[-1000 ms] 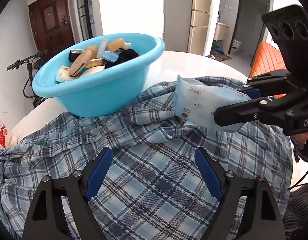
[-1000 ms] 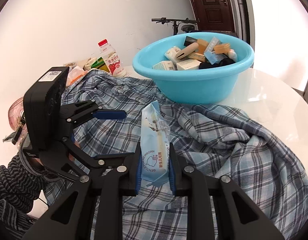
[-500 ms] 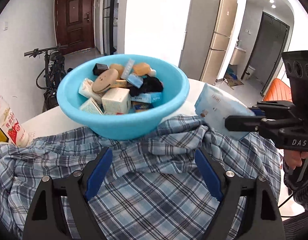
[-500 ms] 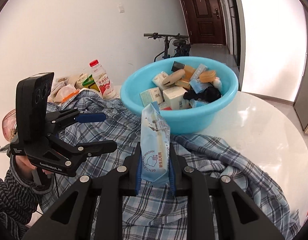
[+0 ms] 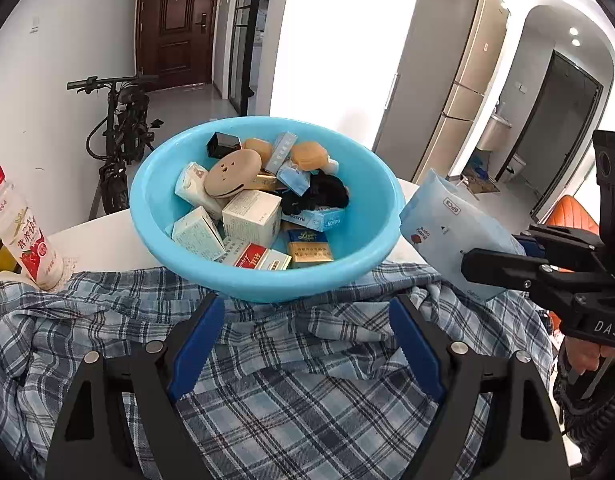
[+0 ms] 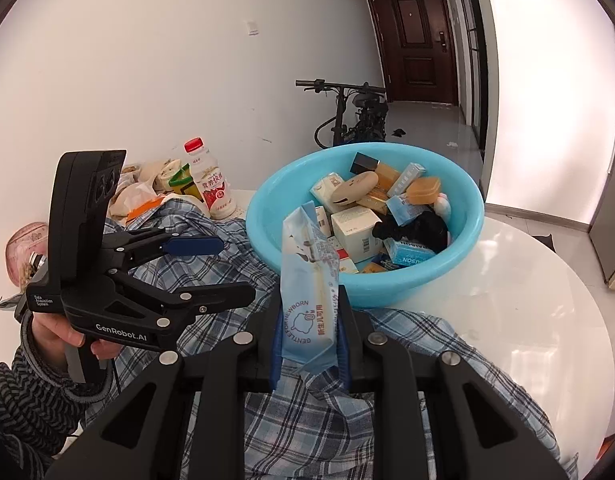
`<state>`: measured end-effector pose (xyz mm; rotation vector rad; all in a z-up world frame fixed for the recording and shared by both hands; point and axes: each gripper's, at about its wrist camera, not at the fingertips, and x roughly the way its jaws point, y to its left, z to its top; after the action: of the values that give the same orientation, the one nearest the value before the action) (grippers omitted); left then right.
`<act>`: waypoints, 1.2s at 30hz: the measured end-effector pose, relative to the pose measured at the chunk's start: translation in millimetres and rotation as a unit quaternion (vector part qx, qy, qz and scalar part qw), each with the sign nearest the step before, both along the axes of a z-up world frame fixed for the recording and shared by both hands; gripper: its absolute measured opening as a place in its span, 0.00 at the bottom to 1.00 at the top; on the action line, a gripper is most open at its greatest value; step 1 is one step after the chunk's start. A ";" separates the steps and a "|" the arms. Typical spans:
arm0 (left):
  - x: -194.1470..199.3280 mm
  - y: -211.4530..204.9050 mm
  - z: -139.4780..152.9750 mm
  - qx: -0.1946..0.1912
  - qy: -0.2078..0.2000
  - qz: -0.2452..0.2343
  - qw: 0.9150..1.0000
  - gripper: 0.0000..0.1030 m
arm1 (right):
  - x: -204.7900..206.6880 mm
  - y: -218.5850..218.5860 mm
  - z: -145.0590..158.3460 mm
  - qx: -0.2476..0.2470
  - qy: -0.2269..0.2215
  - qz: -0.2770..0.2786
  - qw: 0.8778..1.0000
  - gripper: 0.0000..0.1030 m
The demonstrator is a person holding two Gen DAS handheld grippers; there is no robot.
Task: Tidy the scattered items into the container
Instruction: 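Carry the wet-wipe pack with the right tool over the basin, then open the right tool to drop the wet-wipe pack into the basin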
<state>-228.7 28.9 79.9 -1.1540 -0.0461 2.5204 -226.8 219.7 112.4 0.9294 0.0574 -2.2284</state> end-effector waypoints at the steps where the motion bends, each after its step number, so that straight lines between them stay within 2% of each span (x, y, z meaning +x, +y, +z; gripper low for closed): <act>1: -3.5 0.0 1.3 0.000 0.001 0.002 1.000 0.84 | -4.2 -1.2 0.5 -0.001 -0.001 -0.001 1.000 0.19; 9: -29.7 1.0 8.0 0.013 0.001 0.014 1.000 0.83 | -50.7 -18.4 1.2 0.018 -0.019 -0.007 1.000 0.19; 13: -48.8 -0.3 8.1 -0.016 0.011 0.040 0.999 0.84 | -81.8 -28.5 -5.2 0.039 -0.065 0.007 0.997 0.19; 19: -93.5 -7.8 -0.6 -0.008 -0.028 0.043 0.999 0.84 | -120.3 -34.8 -20.8 0.071 -0.118 0.018 0.990 0.19; 24: -127.9 -4.9 -19.7 -0.033 -0.061 0.045 0.997 0.84 | -148.1 -42.1 -42.4 0.072 -0.172 0.027 0.982 0.19; 26: -138.9 -6.2 -28.2 -0.034 -0.079 0.053 0.995 0.84 | -154.9 -43.8 -50.2 0.073 -0.178 0.022 0.981 0.19; 32: -159.5 -8.9 -39.5 0.001 -0.110 0.058 0.992 0.84 | -166.6 -54.3 -71.8 0.104 -0.184 0.019 0.977 0.19; 36: -171.2 -3.5 -37.5 -0.013 -0.106 0.061 0.992 0.84 | -166.9 -62.8 -76.2 0.123 -0.177 0.033 0.976 0.19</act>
<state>-400.0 25.4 42.3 -1.4681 -0.1430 2.4973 -393.7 157.0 36.2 1.4255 0.2004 -1.9930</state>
